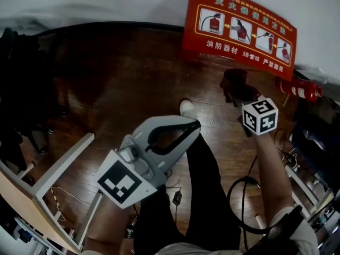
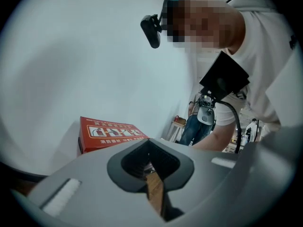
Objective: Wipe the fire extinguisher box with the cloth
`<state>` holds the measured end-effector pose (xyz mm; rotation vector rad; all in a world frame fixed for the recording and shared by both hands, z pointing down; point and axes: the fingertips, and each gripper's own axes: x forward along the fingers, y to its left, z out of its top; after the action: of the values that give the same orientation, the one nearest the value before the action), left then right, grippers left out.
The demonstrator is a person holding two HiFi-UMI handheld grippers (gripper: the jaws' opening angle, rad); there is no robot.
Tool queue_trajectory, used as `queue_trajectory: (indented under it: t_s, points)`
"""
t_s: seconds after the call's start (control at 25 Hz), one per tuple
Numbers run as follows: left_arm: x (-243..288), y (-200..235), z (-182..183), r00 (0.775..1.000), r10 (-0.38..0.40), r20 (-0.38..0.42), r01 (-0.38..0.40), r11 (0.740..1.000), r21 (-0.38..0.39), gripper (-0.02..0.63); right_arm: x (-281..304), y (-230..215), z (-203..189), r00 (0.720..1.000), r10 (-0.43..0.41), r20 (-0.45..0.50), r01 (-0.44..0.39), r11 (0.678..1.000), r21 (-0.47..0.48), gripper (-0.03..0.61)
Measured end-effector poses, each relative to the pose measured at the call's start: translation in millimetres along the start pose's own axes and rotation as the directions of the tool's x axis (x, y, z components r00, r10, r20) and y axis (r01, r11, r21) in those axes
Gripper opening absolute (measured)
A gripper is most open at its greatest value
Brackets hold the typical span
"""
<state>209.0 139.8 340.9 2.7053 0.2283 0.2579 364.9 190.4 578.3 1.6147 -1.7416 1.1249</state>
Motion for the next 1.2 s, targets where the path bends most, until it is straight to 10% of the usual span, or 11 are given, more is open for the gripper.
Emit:
queue_trajectory:
  t_s: [0.32, 1.2]
  points:
    - [-13.9, -20.1, 6.6, 1.0, 0.0, 0.007, 0.0, 1.0, 0.0, 0.0, 22.1, -4.7, 48.2, 0.985, -0.033, 0.167, 0.015, 0.994, 0.105, 0.084]
    - [-21.3, 44.8, -48.6, 0.99, 0.128, 0.055, -0.122, 0.988, -0.095, 0.0, 189.8, -44.9, -75.3, 0.978, -0.002, -0.207, 0.013, 0.999, 0.052, 0.084]
